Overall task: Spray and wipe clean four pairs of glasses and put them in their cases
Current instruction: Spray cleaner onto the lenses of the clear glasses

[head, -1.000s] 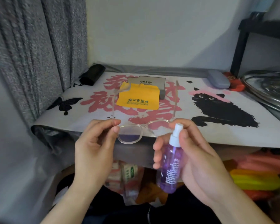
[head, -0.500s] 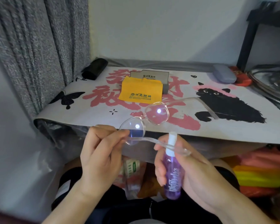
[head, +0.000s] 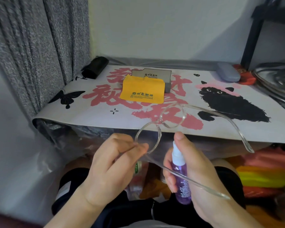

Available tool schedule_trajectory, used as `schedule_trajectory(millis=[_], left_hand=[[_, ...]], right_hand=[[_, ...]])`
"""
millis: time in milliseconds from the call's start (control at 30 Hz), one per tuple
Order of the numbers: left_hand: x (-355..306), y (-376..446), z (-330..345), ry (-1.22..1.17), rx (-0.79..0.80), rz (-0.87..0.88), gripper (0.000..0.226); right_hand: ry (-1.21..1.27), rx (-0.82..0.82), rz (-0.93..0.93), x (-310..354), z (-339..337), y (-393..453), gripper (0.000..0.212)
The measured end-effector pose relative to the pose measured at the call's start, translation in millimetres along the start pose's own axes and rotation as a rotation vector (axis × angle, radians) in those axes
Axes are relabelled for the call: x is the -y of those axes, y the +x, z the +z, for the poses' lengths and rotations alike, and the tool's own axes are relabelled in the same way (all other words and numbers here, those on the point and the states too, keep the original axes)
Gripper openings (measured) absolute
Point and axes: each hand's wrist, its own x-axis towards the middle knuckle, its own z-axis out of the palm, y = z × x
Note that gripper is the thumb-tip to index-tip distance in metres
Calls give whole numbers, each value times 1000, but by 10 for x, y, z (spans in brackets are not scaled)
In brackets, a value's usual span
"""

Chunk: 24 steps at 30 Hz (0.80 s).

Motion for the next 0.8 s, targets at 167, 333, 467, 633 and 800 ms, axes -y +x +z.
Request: schedule_trajectory(millis=[167,333,467,633,800], left_hand=[[-3,-8,9,-1,44,-8,14],[56,-65,47,39,-15,201,23],[83,-62,30,59,-15,225,24],[69,-37,22,85,-25,244,20],[51,-8,5,107,-33,252,22]], right_hand=[[-208,-85,-35,-14,-11,-2,85],[-244,-133,-49,27,-41,2,79],[-292,-131,-52,-20,-45,42,72],[-265,-181,-52,30,-92,48,72],[-318,-361,-138,144,-299,122,83]])
